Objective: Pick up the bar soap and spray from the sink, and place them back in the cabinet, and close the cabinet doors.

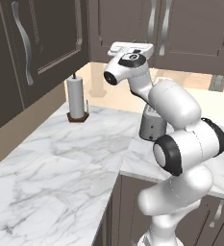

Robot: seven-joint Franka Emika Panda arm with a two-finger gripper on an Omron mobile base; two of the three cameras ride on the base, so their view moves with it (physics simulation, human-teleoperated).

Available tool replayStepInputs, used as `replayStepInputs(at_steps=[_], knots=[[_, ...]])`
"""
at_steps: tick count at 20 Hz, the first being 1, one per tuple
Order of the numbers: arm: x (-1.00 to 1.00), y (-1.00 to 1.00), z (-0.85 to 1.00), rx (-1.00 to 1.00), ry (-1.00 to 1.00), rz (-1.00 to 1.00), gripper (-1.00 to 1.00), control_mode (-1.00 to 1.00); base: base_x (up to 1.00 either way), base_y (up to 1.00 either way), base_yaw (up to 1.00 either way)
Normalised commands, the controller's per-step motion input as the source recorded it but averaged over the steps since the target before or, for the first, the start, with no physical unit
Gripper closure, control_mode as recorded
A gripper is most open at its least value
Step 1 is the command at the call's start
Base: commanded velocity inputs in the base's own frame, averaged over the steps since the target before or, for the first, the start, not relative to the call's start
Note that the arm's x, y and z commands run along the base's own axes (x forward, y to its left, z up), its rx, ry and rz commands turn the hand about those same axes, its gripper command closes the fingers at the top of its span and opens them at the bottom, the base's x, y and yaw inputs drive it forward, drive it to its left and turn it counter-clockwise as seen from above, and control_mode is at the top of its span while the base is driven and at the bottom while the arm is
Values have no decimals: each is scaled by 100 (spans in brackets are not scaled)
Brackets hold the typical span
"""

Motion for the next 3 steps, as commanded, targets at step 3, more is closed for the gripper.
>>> replayStepInputs(at_steps=[3], knots=[[0, 0, 0, 0, 2, 0, -100, -100, 0, 0, 0]])
